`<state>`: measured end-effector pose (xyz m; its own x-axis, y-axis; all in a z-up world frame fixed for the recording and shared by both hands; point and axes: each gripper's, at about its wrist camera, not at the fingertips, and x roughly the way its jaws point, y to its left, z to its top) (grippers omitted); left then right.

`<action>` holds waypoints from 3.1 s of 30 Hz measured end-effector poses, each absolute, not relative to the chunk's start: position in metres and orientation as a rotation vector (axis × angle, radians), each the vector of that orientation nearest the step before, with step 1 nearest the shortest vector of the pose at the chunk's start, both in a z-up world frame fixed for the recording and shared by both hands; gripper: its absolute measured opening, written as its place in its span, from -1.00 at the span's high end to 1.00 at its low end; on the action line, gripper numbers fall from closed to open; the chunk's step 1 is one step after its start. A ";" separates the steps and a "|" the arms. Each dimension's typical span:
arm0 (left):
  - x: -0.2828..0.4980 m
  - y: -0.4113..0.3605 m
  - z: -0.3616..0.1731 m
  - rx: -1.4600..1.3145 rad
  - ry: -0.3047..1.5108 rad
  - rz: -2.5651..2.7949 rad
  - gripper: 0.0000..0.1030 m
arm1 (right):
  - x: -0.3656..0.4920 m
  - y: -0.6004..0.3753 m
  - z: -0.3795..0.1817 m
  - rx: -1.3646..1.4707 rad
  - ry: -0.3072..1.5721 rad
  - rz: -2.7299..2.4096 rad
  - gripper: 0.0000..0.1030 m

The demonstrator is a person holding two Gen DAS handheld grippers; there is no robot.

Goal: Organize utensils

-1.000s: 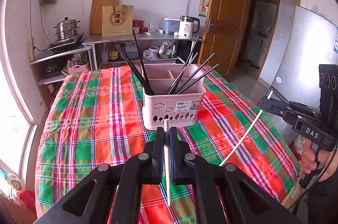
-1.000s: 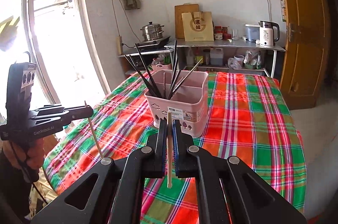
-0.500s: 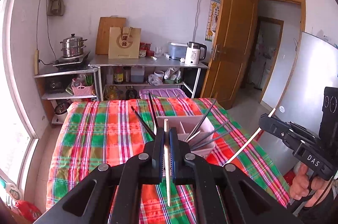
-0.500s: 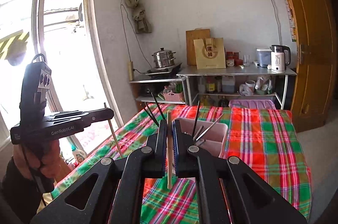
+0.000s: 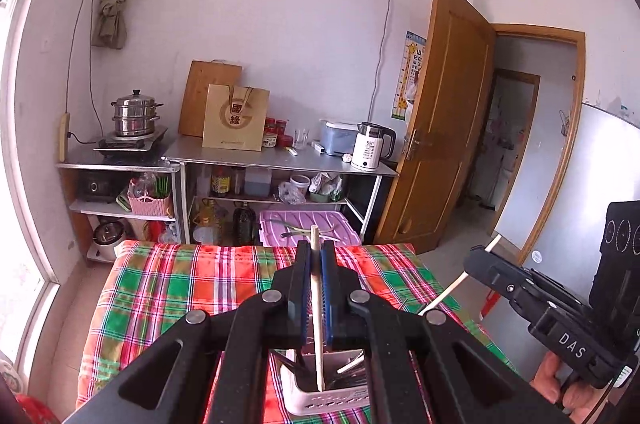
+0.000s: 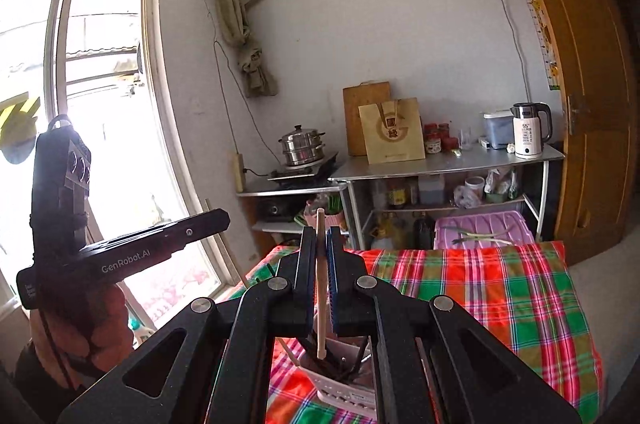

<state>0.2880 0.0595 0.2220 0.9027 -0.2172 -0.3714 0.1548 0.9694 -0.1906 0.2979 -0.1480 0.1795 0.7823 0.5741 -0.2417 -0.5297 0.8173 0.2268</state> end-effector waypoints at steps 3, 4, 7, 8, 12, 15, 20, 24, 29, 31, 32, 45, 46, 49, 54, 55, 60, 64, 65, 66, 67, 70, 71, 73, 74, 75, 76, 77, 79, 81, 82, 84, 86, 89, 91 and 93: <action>0.300 0.059 0.212 -0.156 0.396 -0.194 0.92 | 0.308 -0.143 0.173 0.146 0.317 0.583 0.90; 0.305 0.058 0.208 -0.160 0.401 -0.196 0.92 | 0.311 -0.142 0.170 0.148 0.324 0.581 0.90; 0.312 0.055 0.192 -0.158 0.418 -0.203 0.91 | 0.317 -0.137 0.160 0.127 0.340 0.568 0.90; 0.315 0.053 0.187 -0.157 0.430 -0.203 0.92 | 0.319 -0.135 0.157 0.122 0.349 0.567 0.90; 0.323 0.050 0.169 -0.153 0.462 -0.205 0.91 | 0.323 -0.130 0.145 0.099 0.383 0.563 0.90; 0.326 0.050 0.159 -0.158 0.477 -0.215 0.91 | 0.325 -0.127 0.139 0.076 0.404 0.560 0.90; 0.325 0.046 0.149 -0.142 0.490 -0.221 0.91 | 0.324 -0.122 0.133 0.041 0.421 0.552 0.90; 0.324 0.043 0.144 -0.131 0.494 -0.224 0.91 | 0.319 -0.120 0.133 0.010 0.419 0.538 0.90; 0.326 0.041 0.129 -0.111 0.543 -0.214 0.91 | 0.320 -0.119 0.133 -0.011 0.442 0.519 0.90; 0.325 0.043 0.124 -0.121 0.549 -0.221 0.91 | 0.323 -0.120 0.129 -0.010 0.464 0.507 0.90; 0.324 0.045 0.124 -0.122 0.549 -0.215 0.91 | 0.325 -0.121 0.125 -0.004 0.484 0.510 0.90; 0.304 0.046 0.136 -0.115 0.532 -0.232 0.57 | 0.322 -0.132 0.127 0.020 0.498 0.534 0.68; 0.301 0.046 0.139 -0.112 0.524 -0.230 0.57 | 0.320 -0.134 0.129 0.023 0.491 0.534 0.68; 0.285 0.047 0.147 -0.108 0.496 -0.234 0.57 | 0.310 -0.140 0.137 0.028 0.463 0.531 0.67; 0.253 0.052 0.157 -0.123 0.454 -0.235 0.51 | 0.286 -0.155 0.146 0.036 0.418 0.527 0.66; 0.246 0.052 0.156 -0.125 0.447 -0.232 0.44 | 0.280 -0.158 0.146 0.037 0.413 0.530 0.66; 0.212 0.056 0.145 -0.148 0.445 -0.228 0.36 | 0.248 -0.173 0.137 0.034 0.401 0.530 0.65; 0.179 0.051 0.129 -0.130 0.453 -0.209 0.36 | 0.217 -0.184 0.125 0.030 0.392 0.531 0.36; 0.171 0.048 0.124 -0.126 0.456 -0.207 0.36 | 0.209 -0.186 0.122 0.031 0.389 0.537 0.27; 0.162 0.046 0.120 -0.124 0.457 -0.204 0.36 | 0.202 -0.188 0.118 0.033 0.390 0.540 0.26; 0.154 0.044 0.115 -0.125 0.460 -0.201 0.36 | 0.194 -0.189 0.114 0.030 0.391 0.543 0.26; 0.131 0.036 0.104 -0.109 0.467 -0.188 0.35 | 0.173 -0.192 0.103 0.016 0.390 0.540 0.26; 0.124 0.034 0.101 -0.102 0.463 -0.183 0.35 | 0.165 -0.193 0.099 0.014 0.391 0.536 0.26; 0.109 0.029 0.095 -0.092 0.463 -0.178 0.35 | 0.152 -0.195 0.090 0.014 0.395 0.534 0.26; 0.103 0.028 0.092 -0.090 0.466 -0.179 0.35 | 0.146 -0.196 0.085 0.013 0.402 0.529 0.26; 0.097 0.025 0.089 -0.087 0.470 -0.181 0.35 | 0.141 -0.196 0.081 0.013 0.407 0.522 0.26; 0.093 0.023 0.086 -0.081 0.475 -0.178 0.35 | 0.136 -0.197 0.076 0.014 0.413 0.517 0.26; 0.087 0.020 0.082 -0.072 0.478 -0.170 0.35 | 0.130 -0.198 0.072 0.014 0.420 0.515 0.26; 0.078 0.016 0.076 -0.062 0.482 -0.155 0.35 | 0.121 -0.198 0.064 0.015 0.430 0.504 0.26; 0.070 0.012 0.069 -0.054 0.492 -0.146 0.35 | 0.112 -0.198 0.058 0.018 0.438 0.499 0.26; 0.066 0.010 0.065 -0.052 0.497 -0.143 0.35 | 0.108 -0.198 0.055 0.018 0.440 0.497 0.26; 0.059 0.008 0.059 -0.051 0.509 -0.144 0.35 | 0.101 -0.198 0.050 0.017 0.445 0.486 0.25; 0.053 0.006 0.054 -0.045 0.514 -0.141 0.35 | 0.094 -0.199 0.046 0.022 0.447 0.477 0.25; 0.042 0.004 0.049 -0.047 0.514 -0.140 0.35 | 0.086 -0.199 0.043 0.027 0.451 0.462 0.25; 0.037 0.003 0.047 -0.058 0.515 -0.141 0.35 | 0.081 -0.198 0.042 0.027 0.451 0.460 0.25; 0.034 0.002 0.046 -0.062 0.517 -0.138 0.35 | 0.078 -0.197 0.041 0.019 0.450 0.453 0.25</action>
<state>0.0339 0.0023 0.0463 0.8603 -0.1475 -0.4880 0.1163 0.9888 -0.0938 0.0780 -0.1968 0.0407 0.8028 0.4271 -0.4161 -0.4188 0.9006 0.1164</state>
